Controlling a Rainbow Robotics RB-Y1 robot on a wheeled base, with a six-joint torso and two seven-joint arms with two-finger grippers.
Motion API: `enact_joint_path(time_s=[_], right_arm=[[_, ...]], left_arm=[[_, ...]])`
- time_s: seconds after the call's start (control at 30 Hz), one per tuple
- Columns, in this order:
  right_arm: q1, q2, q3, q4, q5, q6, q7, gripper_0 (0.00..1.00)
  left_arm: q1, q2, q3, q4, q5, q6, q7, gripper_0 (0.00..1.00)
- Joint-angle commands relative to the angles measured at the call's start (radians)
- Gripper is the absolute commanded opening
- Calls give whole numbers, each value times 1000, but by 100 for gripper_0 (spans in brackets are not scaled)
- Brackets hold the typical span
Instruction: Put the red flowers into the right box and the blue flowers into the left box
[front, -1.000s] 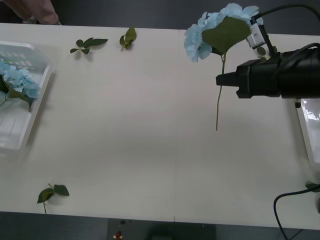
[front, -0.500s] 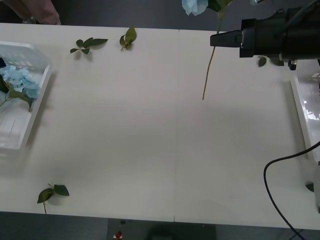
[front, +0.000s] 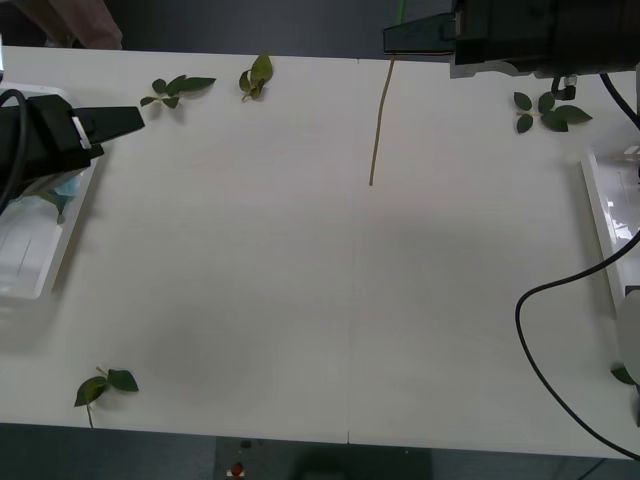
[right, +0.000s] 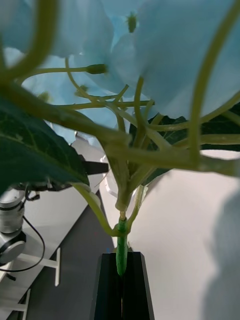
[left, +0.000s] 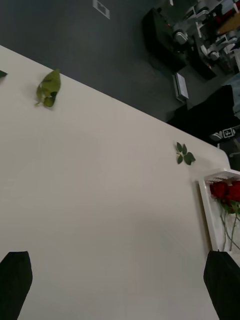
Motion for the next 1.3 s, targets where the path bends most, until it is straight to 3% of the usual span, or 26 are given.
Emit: enact_joint_path(time_s=[0.03,0.37,0.73,1.3], right_arm=[[-54,-13,-1,-19,-37,-6,-68,0],[-63,-15,9,-18,-45,-4,-68,0],[-63,-15,9,-18,-45,-4,-68,0],[-63,-15,9,-18,-45,-4,-68,0]], left_arm=[[-20,-41,-51,-93,-6,-35,26,100],[-101,-162,-196,-158,-20,-35,35,100],[-233,-301,-374,-101,-224,-35,54,100],[-417,-311,-515,69,-259,-123,65,100]])
